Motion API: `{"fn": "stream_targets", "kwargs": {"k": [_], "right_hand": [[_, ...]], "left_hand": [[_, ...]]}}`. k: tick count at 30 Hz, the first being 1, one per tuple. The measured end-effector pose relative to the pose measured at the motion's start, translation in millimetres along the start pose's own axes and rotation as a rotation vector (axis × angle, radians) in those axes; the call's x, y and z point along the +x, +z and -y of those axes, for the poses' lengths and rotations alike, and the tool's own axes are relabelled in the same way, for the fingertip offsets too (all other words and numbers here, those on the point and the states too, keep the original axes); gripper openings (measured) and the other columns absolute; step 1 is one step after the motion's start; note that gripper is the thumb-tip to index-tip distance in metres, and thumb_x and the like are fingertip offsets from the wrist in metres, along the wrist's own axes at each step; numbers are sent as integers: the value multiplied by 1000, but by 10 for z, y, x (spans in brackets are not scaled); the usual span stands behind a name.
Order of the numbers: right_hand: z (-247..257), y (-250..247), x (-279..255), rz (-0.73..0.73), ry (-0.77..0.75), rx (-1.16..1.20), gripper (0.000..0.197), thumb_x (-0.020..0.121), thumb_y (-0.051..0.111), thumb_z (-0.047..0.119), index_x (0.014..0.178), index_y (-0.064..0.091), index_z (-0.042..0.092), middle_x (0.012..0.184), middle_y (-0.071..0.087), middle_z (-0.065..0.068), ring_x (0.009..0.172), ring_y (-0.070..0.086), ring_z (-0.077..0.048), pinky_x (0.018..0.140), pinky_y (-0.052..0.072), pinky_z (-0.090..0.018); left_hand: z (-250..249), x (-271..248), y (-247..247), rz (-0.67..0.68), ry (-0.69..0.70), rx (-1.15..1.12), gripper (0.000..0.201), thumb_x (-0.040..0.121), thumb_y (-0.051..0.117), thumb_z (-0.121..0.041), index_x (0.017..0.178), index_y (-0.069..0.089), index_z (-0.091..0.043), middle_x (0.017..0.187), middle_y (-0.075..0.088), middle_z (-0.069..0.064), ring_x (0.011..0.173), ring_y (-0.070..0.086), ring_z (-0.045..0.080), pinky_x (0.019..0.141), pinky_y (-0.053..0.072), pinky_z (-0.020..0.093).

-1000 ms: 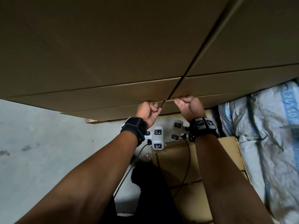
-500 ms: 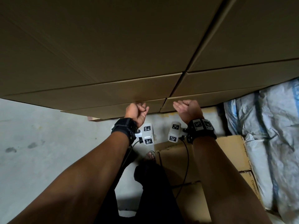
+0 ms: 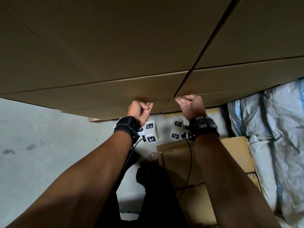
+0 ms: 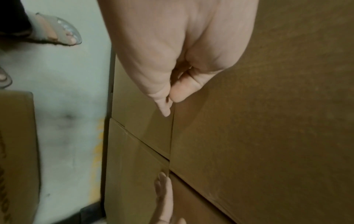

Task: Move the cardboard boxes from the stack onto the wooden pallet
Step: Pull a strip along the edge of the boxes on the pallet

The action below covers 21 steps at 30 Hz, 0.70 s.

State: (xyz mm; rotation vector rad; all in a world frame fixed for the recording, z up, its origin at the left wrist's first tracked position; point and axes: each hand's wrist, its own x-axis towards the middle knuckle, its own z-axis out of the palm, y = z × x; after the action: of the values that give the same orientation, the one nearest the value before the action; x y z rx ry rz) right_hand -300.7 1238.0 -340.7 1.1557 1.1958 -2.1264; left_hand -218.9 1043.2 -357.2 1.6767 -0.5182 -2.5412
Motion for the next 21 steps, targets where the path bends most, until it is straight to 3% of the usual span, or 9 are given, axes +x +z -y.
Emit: {"fn": "stream_targets", "kwargs": {"k": [3, 6, 8, 13, 18, 21], "right_hand": [[7, 35, -44, 3, 7, 65, 49, 103, 25, -10, 151, 28, -19, 161, 30, -37, 151, 33, -46, 123, 35, -49], [-6, 46, -88, -8, -11, 33, 47, 103, 24, -11, 148, 30, -21, 159, 32, -39, 151, 32, -49, 126, 28, -52], [-7, 41, -118, 14, 39, 96, 46, 103, 23, -12, 147, 30, -22, 158, 34, -39, 150, 35, -47, 125, 31, -51], [-111, 143, -370, 75, 9, 86, 51, 105, 35, -6, 154, 26, -16, 162, 30, -34, 150, 36, -44, 114, 46, -44], [-92, 404, -529, 12, 72, 183, 47, 105, 26, -7, 149, 26, -24, 162, 25, -38, 154, 24, -48, 128, 22, -51], [-81, 443, -496, -30, 68, 165, 44, 103, 28, -10, 145, 32, -24, 160, 28, -40, 153, 27, -49, 127, 24, -52]], "left_hand": [[-1, -26, -3, 23, 15, 18, 48, 81, 15, 24, 108, 53, 14, 153, 40, 30, 149, 38, 39, 119, 40, 49], [-9, -62, -10, 14, 8, 99, 48, 80, 15, 24, 104, 55, 14, 141, 49, 28, 145, 44, 38, 115, 44, 50], [-38, -108, 2, 0, 4, 146, 49, 79, 16, 25, 105, 55, 14, 129, 53, 26, 143, 47, 36, 115, 45, 51], [-235, -381, -7, -29, 7, 139, 51, 80, 15, 23, 115, 52, 17, 126, 53, 30, 141, 48, 39, 113, 45, 52], [-394, -604, 22, -29, 30, 121, 44, 82, 17, 23, 107, 52, 15, 116, 54, 30, 139, 47, 43, 112, 46, 52], [-448, -599, 58, -16, 4, 96, 38, 82, 17, 22, 93, 51, 8, 104, 54, 26, 138, 48, 46, 111, 47, 52]]}}
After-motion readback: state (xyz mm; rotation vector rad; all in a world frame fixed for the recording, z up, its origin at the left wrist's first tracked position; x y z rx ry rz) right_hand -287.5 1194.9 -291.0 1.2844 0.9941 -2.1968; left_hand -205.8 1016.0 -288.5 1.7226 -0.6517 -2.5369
